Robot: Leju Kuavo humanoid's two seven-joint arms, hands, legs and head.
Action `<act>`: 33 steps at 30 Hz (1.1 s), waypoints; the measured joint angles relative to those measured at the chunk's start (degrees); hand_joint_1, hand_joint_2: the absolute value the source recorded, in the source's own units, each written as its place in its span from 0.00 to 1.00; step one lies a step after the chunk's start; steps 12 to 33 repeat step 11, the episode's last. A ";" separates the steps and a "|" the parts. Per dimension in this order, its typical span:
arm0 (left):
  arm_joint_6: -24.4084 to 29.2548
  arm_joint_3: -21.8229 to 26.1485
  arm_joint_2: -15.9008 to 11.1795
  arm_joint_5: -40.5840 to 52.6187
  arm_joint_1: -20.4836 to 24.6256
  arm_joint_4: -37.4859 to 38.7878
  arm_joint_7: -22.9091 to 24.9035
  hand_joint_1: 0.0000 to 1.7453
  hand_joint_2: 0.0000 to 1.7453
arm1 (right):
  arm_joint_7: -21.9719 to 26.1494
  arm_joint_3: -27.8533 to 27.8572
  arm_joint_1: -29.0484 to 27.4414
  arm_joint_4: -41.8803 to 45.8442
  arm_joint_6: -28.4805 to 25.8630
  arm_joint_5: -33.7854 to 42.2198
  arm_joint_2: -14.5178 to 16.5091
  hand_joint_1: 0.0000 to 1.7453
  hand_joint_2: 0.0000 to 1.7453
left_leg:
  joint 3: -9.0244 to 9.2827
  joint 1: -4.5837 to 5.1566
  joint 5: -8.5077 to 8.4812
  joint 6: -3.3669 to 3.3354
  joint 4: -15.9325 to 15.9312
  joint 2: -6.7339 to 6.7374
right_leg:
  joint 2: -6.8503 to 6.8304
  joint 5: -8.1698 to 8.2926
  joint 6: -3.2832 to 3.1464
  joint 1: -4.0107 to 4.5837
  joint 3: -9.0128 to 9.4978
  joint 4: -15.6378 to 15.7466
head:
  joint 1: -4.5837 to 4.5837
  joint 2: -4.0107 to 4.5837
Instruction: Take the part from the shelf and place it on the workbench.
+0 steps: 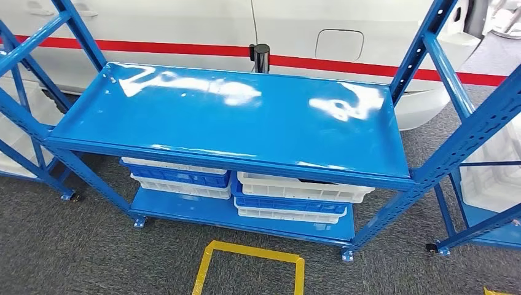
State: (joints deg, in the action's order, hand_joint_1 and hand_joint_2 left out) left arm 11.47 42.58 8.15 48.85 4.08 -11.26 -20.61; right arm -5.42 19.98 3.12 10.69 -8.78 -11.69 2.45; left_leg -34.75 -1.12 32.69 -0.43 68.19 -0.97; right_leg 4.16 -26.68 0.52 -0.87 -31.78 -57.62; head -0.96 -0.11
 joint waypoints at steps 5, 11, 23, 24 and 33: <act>-0.09 0.00 -0.22 -0.02 0.07 -0.01 0.01 0.00 0.00 | 0.00 0.00 0.16 0.00 -0.03 -0.18 0.27 0.00 0.00 | 4.34 0.54 -4.18 -1.35 -10.37 -3.20 | 3.23 0.50 0.90 0.19 -0.86 0.01 | -0.03 0.00; -0.17 0.02 0.05 -0.09 0.06 -0.04 -0.10 0.00 0.00 | -0.02 0.05 0.23 0.00 -0.03 -0.27 0.16 0.00 0.00 | 4.81 0.43 -5.52 -2.45 -12.34 1.22 | -2.94 -4.47 1.20 0.17 -6.39 -9.42 | -0.49 0.00; -0.17 0.02 0.05 -0.09 0.06 -0.04 -0.10 0.00 0.00 | -0.02 0.05 0.23 0.00 -0.03 -0.27 0.16 0.00 0.00 | 4.81 0.43 -5.52 -2.45 -12.34 1.22 | -2.94 -4.47 1.20 0.17 -6.39 -9.42 | -0.49 0.00; -0.17 0.02 0.05 -0.09 0.06 -0.04 -0.10 0.00 0.00 | -0.02 0.05 0.23 0.00 -0.03 -0.27 0.16 0.00 0.00 | 4.81 0.43 -5.52 -2.45 -12.34 1.22 | -2.94 -4.47 1.20 0.17 -6.39 -9.42 | -0.49 0.00; -0.17 0.02 0.05 -0.09 0.06 -0.04 -0.10 0.00 0.00 | -0.02 0.05 0.23 0.00 -0.03 -0.27 0.16 0.00 0.00 | 4.81 0.43 -5.52 -2.45 -12.34 1.22 | -2.94 -4.47 1.20 0.17 -6.39 -9.42 | -0.49 0.00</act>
